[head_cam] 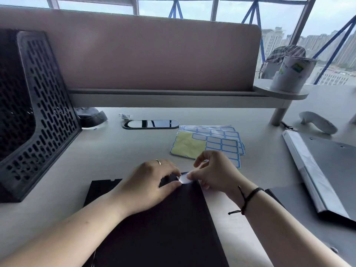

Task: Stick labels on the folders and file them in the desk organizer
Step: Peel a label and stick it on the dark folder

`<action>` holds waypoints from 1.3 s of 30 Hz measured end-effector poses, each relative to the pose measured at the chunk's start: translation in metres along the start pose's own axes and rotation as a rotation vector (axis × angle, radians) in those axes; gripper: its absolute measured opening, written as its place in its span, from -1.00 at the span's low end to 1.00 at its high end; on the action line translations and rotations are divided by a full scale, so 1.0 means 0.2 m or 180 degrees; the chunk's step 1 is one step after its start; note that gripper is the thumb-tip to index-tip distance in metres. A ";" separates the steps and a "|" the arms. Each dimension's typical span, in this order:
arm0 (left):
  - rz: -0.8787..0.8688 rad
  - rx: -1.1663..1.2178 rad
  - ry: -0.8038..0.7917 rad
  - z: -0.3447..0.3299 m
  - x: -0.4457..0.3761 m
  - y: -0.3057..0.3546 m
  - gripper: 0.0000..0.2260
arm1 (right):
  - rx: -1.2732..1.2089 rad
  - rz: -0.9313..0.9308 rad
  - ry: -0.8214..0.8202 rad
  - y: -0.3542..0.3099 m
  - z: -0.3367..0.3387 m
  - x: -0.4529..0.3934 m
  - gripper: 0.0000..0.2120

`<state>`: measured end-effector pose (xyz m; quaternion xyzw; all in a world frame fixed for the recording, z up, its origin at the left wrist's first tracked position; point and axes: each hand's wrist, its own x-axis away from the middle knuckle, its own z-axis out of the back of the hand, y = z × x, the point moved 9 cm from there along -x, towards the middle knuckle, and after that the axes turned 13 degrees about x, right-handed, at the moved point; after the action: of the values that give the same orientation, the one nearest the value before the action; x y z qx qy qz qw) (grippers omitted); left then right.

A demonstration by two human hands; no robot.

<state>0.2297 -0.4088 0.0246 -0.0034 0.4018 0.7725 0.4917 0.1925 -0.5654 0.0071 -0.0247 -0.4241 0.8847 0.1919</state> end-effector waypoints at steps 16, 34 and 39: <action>0.0001 0.0007 0.0088 0.00 0.00 0.00 -0.89 | -0.0061 -0.0019 0.0118 0.02 0.02 0.00 -0.71; -0.0103 0.0030 -0.0039 -0.01 0.01 0.02 -0.82 | 0.0078 0.0029 0.0235 0.02 0.01 -0.01 -0.69; -0.0054 0.0070 0.0013 0.00 0.01 0.02 -0.73 | 0.0169 0.0073 0.0270 0.02 0.02 -0.01 -0.70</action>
<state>0.2253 -0.4088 0.0264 -0.0030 0.4112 0.7638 0.4974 0.1921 -0.5702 0.0065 -0.0620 -0.3916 0.8960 0.2001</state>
